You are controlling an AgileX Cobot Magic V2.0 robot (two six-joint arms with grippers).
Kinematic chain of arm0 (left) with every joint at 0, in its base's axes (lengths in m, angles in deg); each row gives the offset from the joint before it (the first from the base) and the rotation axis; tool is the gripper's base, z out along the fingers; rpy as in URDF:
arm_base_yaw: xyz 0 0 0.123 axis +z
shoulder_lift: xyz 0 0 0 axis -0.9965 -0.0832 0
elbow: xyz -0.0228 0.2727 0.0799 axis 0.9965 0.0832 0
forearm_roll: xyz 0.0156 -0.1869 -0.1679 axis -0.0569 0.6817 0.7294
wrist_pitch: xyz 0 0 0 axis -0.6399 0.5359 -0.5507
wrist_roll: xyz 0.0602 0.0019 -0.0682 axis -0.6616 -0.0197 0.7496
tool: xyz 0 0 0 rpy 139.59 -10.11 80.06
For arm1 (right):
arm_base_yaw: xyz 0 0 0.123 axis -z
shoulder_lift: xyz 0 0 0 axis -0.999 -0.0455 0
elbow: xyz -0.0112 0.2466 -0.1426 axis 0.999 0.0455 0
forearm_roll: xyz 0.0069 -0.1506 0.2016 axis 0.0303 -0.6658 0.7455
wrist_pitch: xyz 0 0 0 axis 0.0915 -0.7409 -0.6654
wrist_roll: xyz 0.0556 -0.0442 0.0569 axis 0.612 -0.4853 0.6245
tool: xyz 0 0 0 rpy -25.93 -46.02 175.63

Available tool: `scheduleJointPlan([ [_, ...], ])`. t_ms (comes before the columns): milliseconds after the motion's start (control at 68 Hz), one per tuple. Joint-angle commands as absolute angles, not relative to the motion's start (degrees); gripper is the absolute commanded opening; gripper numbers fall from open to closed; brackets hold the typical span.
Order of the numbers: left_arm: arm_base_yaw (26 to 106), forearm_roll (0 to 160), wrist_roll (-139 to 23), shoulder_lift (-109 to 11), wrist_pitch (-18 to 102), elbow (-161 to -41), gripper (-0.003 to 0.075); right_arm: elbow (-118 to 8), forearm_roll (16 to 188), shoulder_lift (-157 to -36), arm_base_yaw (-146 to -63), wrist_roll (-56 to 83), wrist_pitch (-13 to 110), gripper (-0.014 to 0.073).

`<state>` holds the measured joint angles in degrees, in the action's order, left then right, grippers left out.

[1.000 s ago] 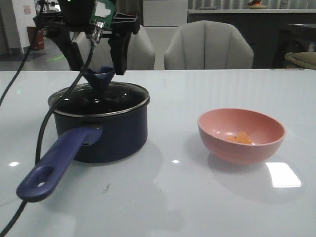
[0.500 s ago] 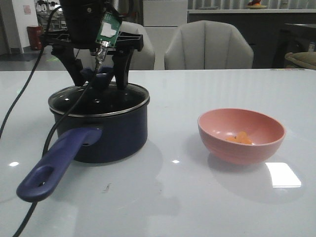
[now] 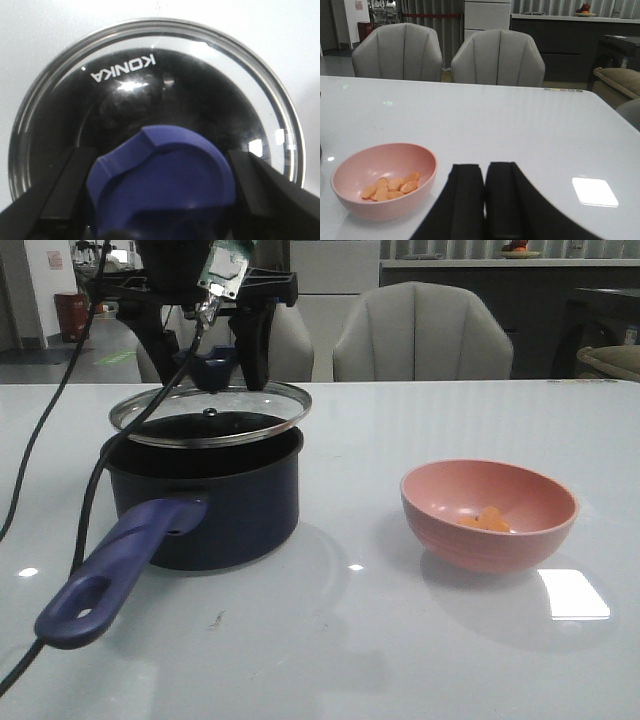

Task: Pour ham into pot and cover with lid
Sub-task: 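Lift the glass lid off the pot with the left gripper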

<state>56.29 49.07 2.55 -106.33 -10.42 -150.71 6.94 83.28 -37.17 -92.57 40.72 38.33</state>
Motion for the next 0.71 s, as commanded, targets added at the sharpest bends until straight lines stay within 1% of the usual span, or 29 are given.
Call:
scheduleJointPlan([
  [0, 56.11, 46.29, 3.36, -100.74, -9.37, -153.05, 0.0370, 6.65, 82.57, -36.08, -92.32, 40.57, 34.11, 0.0166],
  [103, 56.63, 39.24, 3.36, -98.72, -11.06, -152.68, 0.0370, 6.65, 82.57, -36.08, -92.32, 40.57, 34.11, 0.0166],
  [265, 60.95, 39.27, 1.90, -96.20, -13.53, -152.50, 0.0370, 6.65, 82.57, -36.08, -92.32, 40.57, 34.11, 0.0166],
  [412, 67.96, 43.30, -2.79, -93.82, -14.83, -150.23, 0.0370, 6.65, 82.57, -36.08, -92.32, 40.57, 34.11, 0.0166],
  [426, 69.87, 43.68, -3.38, -93.28, -14.68, -148.99, 0.0370, 6.65, 82.57, -36.08, -92.32, 40.57, 34.17, 0.0166],
  [500, 72.97, 44.71, -4.52, -92.27, -13.72, -146.69, 0.0370, 6.65, 82.57, -36.08, -92.32, 40.57, 34.22, 0.0166],
  [544, 76.20, 46.48, -5.90, -91.47, -12.14, -144.04, 0.0370, 6.65, 82.57, -36.08, -92.32, 40.57, 34.22, 0.0166],
  [691, 83.34, 54.03, -11.11, -90.74, -6.27, -135.83, 0.0370, 6.65, 82.57, -36.08, -92.32, 40.57, 34.22, 0.0166],
])
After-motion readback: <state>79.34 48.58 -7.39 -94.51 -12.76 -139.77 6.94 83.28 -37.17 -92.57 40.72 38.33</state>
